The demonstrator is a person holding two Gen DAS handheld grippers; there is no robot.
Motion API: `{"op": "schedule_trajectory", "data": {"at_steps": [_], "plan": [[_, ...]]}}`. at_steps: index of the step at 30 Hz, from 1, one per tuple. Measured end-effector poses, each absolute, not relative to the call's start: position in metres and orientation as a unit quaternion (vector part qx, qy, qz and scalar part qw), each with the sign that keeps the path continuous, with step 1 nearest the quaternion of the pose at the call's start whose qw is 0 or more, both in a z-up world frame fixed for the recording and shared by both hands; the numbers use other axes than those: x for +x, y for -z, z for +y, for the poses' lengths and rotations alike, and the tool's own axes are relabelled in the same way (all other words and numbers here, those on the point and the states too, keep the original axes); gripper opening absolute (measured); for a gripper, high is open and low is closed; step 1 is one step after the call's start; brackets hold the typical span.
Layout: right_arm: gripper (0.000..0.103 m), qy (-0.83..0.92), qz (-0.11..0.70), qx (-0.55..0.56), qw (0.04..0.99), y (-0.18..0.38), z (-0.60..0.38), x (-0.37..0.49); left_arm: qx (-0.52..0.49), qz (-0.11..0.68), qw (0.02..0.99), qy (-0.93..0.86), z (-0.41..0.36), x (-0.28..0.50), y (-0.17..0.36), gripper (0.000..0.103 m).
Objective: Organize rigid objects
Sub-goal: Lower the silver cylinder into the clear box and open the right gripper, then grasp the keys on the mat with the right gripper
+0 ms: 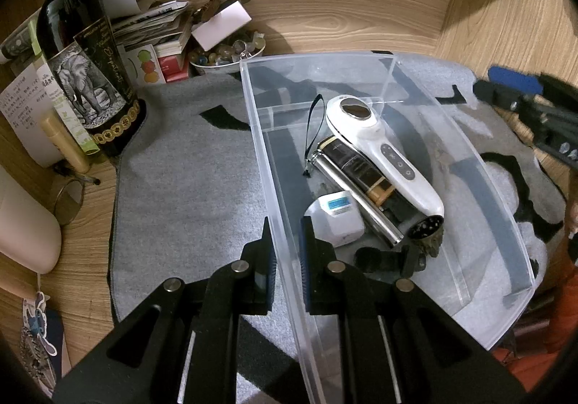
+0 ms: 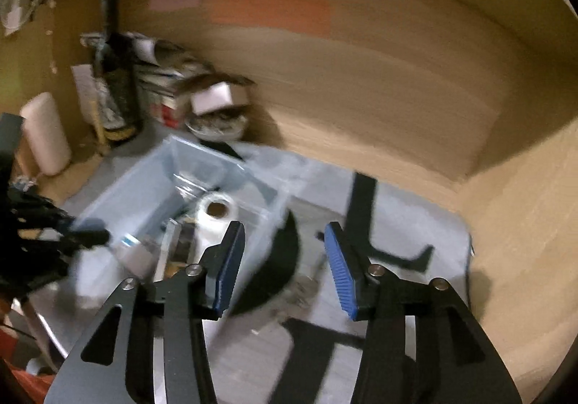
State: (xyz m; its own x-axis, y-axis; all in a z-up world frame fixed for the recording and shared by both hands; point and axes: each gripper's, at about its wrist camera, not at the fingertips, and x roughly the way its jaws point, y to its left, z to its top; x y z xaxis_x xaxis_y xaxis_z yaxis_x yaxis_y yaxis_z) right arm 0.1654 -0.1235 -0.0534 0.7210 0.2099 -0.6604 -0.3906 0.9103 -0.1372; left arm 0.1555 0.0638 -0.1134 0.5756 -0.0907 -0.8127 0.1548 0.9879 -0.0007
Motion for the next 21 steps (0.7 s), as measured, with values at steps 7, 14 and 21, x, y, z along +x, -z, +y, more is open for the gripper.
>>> {"op": "schedule_trajectory", "data": {"at_steps": [7,14,21], "plan": [[0.043,-0.136,0.402,-0.115,0.898,0.097,-0.150,0.182,0.034,0.455,0.887,0.069,0.064,0.155,0.113,0.011],[0.043,-0.143,0.450,-0.102,0.875,0.128,-0.152,0.191,0.035,0.456,0.887,0.069,0.065,0.155,0.113,0.011],[0.043,-0.154,0.471,-0.090,0.864,0.144,-0.144,0.194,0.034,0.455,0.887,0.069,0.065,0.155,0.113,0.011]]}}
